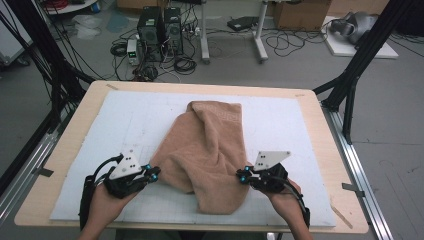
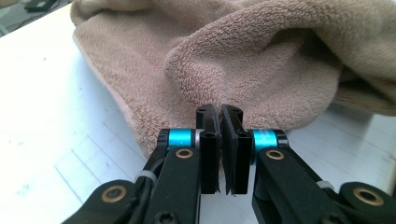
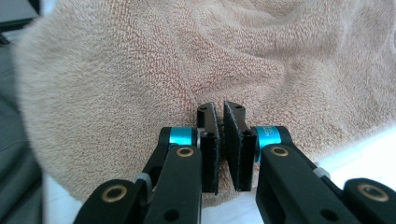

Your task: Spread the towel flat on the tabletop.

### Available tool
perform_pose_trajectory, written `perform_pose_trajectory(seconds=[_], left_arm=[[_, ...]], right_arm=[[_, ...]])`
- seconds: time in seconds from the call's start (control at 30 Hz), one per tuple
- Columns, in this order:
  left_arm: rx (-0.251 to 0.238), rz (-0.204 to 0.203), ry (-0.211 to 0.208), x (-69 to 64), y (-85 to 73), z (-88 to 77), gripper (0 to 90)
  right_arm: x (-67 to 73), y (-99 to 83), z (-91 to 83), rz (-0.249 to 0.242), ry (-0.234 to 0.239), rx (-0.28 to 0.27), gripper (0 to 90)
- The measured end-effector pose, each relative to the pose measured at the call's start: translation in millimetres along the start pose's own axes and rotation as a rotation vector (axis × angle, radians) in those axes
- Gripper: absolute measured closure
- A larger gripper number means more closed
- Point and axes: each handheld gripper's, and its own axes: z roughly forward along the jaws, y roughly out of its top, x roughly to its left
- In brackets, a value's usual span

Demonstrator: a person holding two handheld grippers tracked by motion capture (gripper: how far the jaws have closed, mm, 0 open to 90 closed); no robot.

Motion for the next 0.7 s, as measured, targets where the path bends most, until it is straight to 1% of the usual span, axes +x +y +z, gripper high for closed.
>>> perform_pose_trajectory(seconds=[0.03,0.1,0.13,0.17,0.23,0.27,0.37,0.43,0.47,0.5,0.57,0.63,0.7], left_arm=[[0.003,0.006,0.002,-4.6,-2.8,-5.8,85.6],[0.007,0.015,0.001,-11.7,-7.2,-14.6,85.6],[0.008,0.021,0.004,-15.2,-9.4,-18.8,85.6],[0.010,0.022,0.001,-18.5,-11.9,-22.9,85.6],[0.012,0.019,-0.005,-25.3,-17.4,-30.4,85.6],[0.012,0.018,-0.008,-28.7,-20.4,-33.5,85.6],[0.017,0.015,-0.035,-35.2,-27.3,-37.7,85.4],[0.015,0.020,-0.060,-36.1,-28.9,-37.3,83.5],[0.010,0.017,-0.069,-35.1,-28.5,-36.8,75.8],[0.008,0.016,-0.076,-33.3,-27.3,-36.8,75.8],[-0.003,0.017,-0.077,-29.2,-22.7,-37.3,67.4],[-0.013,0.022,-0.082,-23.7,-16.7,-36.5,63.6],[-0.019,0.033,-0.066,-17.5,-10.9,-33.7,59.3]], right_arm=[[3.9,0.4,-1.0,-0.009,0.003,0.003,84.7],[16.1,1.2,-3.4,-0.023,0.019,0.007,84.7],[25.8,1.6,-4.8,-0.035,0.036,0.000,84.7],[25.8,1.6,-4.8,-0.035,0.036,0.000,84.7],[36.2,2.3,-6.8,-0.046,0.053,0.008,84.7],[41.2,2.5,-8.4,-0.051,0.059,0.003,84.7],[51.3,2.1,-11.8,-0.062,0.071,0.006,84.2],[52.0,1.9,-13.0,-0.057,0.092,-0.006,80.4],[48.6,3.4,-15.1,-0.048,0.099,-0.035,75.0],[48.6,3.4,-15.1,-0.048,0.099,-0.035,75.0],[43.1,6.3,-17.6,-0.026,0.096,-0.058,68.4],[35.5,9.7,-18.0,-0.020,0.083,-0.059,65.2],[25.7,13.4,-17.8,-0.010,0.065,-0.062,62.9]])
